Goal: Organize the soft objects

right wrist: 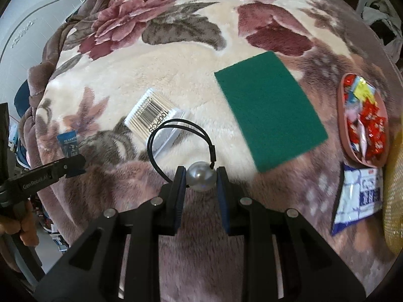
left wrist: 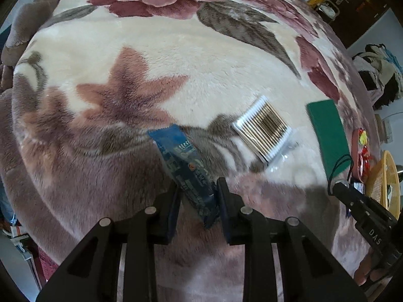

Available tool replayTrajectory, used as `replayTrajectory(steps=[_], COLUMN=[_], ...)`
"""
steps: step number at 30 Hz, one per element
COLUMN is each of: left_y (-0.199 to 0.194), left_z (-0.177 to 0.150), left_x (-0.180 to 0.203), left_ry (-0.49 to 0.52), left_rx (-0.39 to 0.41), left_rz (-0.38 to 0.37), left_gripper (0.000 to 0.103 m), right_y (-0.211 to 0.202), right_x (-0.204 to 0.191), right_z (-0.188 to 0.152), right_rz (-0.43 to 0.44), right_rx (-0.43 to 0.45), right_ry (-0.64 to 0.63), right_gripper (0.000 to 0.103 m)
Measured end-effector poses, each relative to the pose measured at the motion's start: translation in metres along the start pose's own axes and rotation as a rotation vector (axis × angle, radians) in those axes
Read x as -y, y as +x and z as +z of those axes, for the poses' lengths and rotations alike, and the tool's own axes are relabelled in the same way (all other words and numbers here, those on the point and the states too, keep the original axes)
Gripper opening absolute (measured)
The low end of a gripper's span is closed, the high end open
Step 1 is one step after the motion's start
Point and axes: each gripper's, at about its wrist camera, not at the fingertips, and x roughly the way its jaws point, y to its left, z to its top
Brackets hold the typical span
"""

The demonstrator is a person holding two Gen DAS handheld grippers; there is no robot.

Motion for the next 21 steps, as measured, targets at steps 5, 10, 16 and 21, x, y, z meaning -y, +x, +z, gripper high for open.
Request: replayTrajectory(steps=[5,10,16,21], left_y=[-0.012,-0.016,-0.021,-0.025], left_z=[-0.018,-0.031,-0.039,-0.043], left_x=[0.006,0.019,0.036,0.051], left_ry=[0.025,0.051,0.078,0.105], left_rx=[0.006,0.001,0.011,0.016], left_rz=[0.005,0.004,0.000,-0.004], left_gripper=[0.028,0.028,0.028,0.028], right_y=[-0.016,-0.028,-0.042,-0.054], right_x=[0.005,0.014,0.026,0.034], right_z=[-0.014,-0.030,-0.042,-0.047], right_rz=[-0.004,-0.013,-0.021,-0.028], right_rx=[0.021,0.029,0.046,0.064], right_ry=[0.015,0.037,0.064,0.076], right_gripper=[0.025,0.025,0.025,0.025])
